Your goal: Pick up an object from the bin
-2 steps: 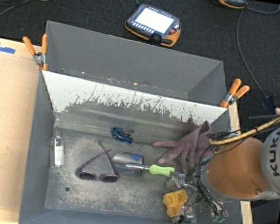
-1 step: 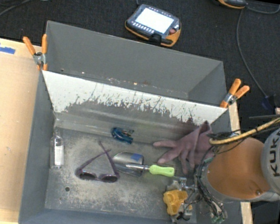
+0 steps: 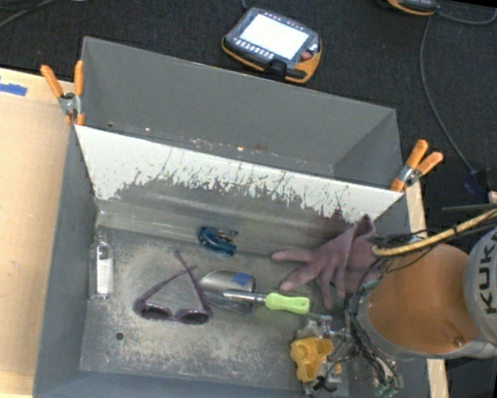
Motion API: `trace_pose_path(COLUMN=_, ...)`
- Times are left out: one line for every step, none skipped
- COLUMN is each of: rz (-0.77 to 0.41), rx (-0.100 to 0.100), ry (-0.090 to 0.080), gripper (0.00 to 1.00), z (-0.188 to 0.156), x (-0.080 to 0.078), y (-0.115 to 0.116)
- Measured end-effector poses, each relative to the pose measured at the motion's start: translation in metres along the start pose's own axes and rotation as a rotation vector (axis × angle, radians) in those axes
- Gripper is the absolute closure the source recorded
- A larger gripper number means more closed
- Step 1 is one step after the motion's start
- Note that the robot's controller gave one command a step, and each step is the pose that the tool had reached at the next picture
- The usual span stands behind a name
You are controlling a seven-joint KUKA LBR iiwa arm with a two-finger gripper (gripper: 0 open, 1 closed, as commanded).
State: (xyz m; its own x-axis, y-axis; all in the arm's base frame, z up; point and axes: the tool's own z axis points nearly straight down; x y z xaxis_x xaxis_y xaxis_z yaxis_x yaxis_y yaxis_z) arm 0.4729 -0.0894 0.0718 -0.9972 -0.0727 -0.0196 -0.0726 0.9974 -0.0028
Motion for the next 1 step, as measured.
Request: trace_pose_path(rz=-0.003, rx=0.0, ry=-0.001, gripper=1.0, z=-0.0029, x=-0.0003, y=0.0005)
